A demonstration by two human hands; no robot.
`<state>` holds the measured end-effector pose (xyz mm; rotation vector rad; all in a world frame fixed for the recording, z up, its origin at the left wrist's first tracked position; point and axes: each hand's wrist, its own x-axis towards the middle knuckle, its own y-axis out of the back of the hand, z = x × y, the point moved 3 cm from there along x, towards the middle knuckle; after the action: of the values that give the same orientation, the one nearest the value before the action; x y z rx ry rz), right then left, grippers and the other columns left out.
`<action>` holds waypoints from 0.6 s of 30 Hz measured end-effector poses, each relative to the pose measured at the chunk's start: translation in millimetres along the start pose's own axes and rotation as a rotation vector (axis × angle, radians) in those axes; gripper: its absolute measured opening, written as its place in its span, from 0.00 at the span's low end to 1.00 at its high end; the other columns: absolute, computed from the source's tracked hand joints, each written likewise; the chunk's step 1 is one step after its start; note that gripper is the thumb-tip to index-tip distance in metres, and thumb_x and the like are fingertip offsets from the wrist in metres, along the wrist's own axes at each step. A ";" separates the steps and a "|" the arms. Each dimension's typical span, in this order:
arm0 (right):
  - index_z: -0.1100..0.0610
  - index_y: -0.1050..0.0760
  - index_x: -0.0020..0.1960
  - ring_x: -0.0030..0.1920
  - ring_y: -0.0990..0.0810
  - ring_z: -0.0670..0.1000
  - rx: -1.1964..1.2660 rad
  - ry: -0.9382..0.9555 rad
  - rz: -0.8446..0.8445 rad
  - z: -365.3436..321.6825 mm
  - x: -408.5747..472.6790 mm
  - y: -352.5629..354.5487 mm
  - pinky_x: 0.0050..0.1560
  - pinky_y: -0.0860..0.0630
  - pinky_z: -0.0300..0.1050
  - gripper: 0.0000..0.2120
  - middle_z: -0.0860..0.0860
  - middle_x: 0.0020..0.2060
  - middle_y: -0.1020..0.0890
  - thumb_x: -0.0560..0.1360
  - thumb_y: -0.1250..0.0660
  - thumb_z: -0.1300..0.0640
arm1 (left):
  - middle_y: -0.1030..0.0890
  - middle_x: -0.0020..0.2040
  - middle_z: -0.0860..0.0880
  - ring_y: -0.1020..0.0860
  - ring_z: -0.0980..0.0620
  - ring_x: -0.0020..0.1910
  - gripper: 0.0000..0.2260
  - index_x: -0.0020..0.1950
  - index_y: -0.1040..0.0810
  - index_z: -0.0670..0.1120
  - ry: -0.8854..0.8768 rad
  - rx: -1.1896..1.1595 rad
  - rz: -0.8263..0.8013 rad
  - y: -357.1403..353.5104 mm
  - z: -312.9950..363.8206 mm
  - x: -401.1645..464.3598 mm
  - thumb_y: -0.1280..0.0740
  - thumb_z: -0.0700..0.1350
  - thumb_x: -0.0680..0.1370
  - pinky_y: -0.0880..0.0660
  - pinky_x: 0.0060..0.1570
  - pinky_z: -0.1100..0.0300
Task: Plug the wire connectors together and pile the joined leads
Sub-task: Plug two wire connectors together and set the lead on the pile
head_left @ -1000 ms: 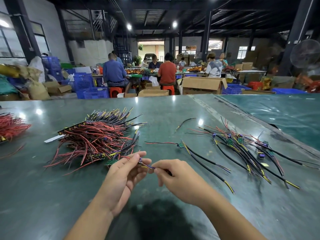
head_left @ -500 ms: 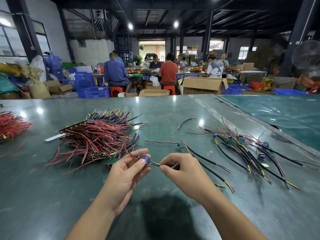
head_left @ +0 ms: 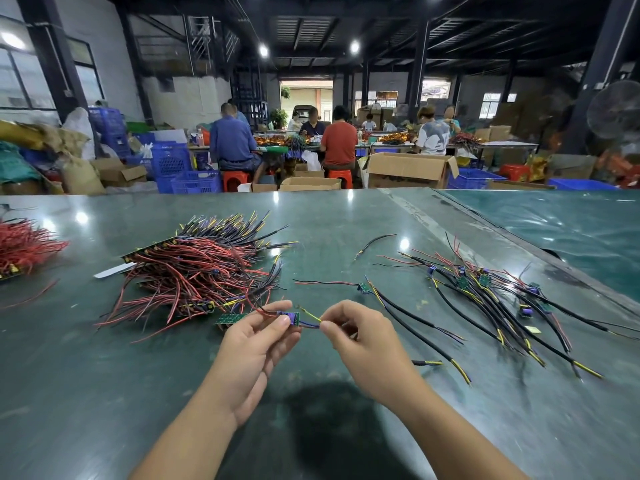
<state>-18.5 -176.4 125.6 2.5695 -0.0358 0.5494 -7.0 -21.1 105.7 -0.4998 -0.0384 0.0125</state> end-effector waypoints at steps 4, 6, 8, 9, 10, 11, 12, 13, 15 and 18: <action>0.54 0.20 0.45 0.39 0.25 0.42 -0.076 0.102 -0.068 -3.3 -1.8 -2.9 0.39 0.31 0.30 0.04 0.46 0.37 0.20 0.75 0.33 0.60 | 0.20 0.37 0.46 0.19 0.56 0.33 0.08 0.50 0.21 0.39 0.021 -0.024 0.012 3.4 -0.6 1.2 0.39 0.31 0.78 0.20 0.37 0.64; 0.53 0.19 0.46 0.37 0.25 0.42 -0.086 0.104 -0.079 -2.3 -2.1 -3.6 0.38 0.32 0.30 0.04 0.43 0.35 0.21 0.75 0.33 0.60 | 0.20 0.36 0.46 0.19 0.55 0.34 0.08 0.50 0.21 0.40 0.024 -0.019 -0.006 4.0 0.0 0.6 0.39 0.31 0.77 0.20 0.36 0.64; 0.53 0.19 0.45 0.32 0.27 0.42 -0.071 0.077 -0.091 0.0 -2.0 -3.2 0.34 0.34 0.31 0.05 0.39 0.28 0.24 0.75 0.33 0.60 | 0.19 0.35 0.47 0.19 0.54 0.34 0.09 0.50 0.21 0.40 0.015 -0.001 -0.019 3.7 0.0 -0.2 0.38 0.31 0.77 0.21 0.35 0.64; 0.53 0.19 0.45 0.30 0.28 0.42 -0.062 0.060 -0.102 1.3 -2.1 -3.3 0.33 0.35 0.32 0.05 0.37 0.26 0.25 0.76 0.33 0.60 | 0.19 0.35 0.47 0.19 0.55 0.34 0.09 0.50 0.21 0.40 0.009 0.012 -0.024 3.5 -0.2 -0.3 0.38 0.30 0.76 0.21 0.35 0.64; 0.52 0.19 0.45 0.29 0.29 0.42 -0.056 0.045 -0.114 2.4 -2.3 -3.5 0.32 0.35 0.32 0.05 0.36 0.25 0.25 0.76 0.34 0.60 | 0.19 0.34 0.48 0.19 0.55 0.33 0.09 0.49 0.21 0.40 0.006 0.025 -0.026 3.4 -0.6 -0.4 0.38 0.30 0.76 0.21 0.34 0.65; 0.52 0.19 0.45 0.29 0.29 0.42 -0.051 0.032 -0.123 3.2 -2.4 -4.0 0.33 0.35 0.33 0.06 0.35 0.25 0.25 0.76 0.34 0.60 | 0.19 0.34 0.49 0.19 0.56 0.33 0.09 0.49 0.21 0.40 0.007 0.035 -0.023 3.6 -1.3 -0.3 0.38 0.30 0.77 0.22 0.34 0.65; 0.52 0.19 0.45 0.29 0.29 0.41 -0.050 0.018 -0.129 3.7 -2.5 -4.5 0.33 0.33 0.34 0.06 0.35 0.25 0.25 0.76 0.34 0.60 | 0.20 0.34 0.49 0.20 0.56 0.33 0.09 0.49 0.21 0.40 0.008 0.037 -0.017 3.9 -1.9 -0.2 0.39 0.29 0.77 0.22 0.34 0.65; 0.51 0.19 0.45 0.29 0.29 0.40 -0.053 0.002 -0.132 4.1 -2.7 -4.9 0.34 0.33 0.35 0.06 0.34 0.25 0.25 0.76 0.34 0.59 | 0.20 0.34 0.49 0.20 0.57 0.32 0.10 0.49 0.21 0.40 0.009 0.032 -0.013 4.1 -2.4 -0.2 0.39 0.29 0.77 0.22 0.34 0.65; 0.51 0.19 0.45 0.28 0.29 0.39 -0.074 -0.030 -0.130 5.2 -1.8 -5.8 0.34 0.33 0.36 0.06 0.34 0.24 0.26 0.76 0.34 0.57 | 0.20 0.35 0.48 0.20 0.56 0.33 0.09 0.50 0.21 0.40 0.007 0.013 -0.016 3.6 -3.2 0.1 0.38 0.30 0.77 0.21 0.34 0.65; 0.48 0.21 0.41 0.29 0.30 0.41 -0.164 -0.073 -0.121 5.1 -1.4 -6.1 0.35 0.31 0.40 0.06 0.35 0.24 0.26 0.75 0.34 0.51 | 0.20 0.37 0.46 0.20 0.54 0.33 0.08 0.51 0.22 0.39 0.029 -0.027 -0.026 1.5 -4.9 -0.6 0.38 0.30 0.77 0.20 0.35 0.63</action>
<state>-17.0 -173.7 118.1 2.4118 0.0477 0.3909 -7.4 -22.1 100.7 -0.5262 -0.0168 -0.0203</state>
